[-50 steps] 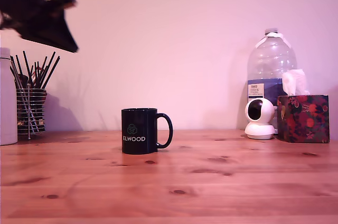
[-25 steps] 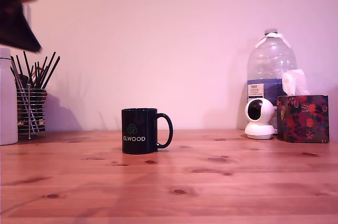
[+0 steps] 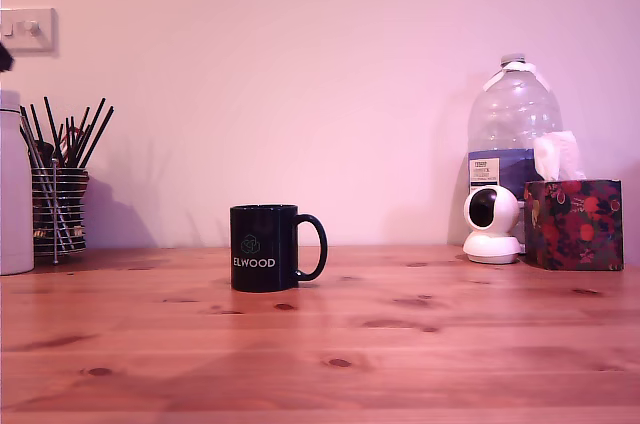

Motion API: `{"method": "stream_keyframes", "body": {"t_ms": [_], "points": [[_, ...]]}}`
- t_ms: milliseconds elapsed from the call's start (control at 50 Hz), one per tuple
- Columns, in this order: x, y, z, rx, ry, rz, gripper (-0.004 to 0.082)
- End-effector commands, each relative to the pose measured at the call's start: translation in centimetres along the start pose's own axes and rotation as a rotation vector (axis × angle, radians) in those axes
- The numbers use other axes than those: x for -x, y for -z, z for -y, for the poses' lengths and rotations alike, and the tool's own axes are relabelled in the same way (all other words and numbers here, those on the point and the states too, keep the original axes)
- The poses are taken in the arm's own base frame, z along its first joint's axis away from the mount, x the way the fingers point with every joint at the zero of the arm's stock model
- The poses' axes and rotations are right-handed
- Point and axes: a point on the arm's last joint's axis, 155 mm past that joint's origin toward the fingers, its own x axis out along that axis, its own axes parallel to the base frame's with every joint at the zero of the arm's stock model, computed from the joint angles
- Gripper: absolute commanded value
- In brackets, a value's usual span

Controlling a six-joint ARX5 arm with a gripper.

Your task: Pick up the coffee capsules from the table one by one and drop them inside the nearest coffee cup

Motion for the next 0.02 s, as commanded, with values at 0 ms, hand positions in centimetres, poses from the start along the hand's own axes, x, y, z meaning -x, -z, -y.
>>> {"method": "stream_keyframes", "body": {"t_ms": [0], "points": [[0.32,0.21,-0.1,0.005,-0.004,0.01,-0.0016]]}}
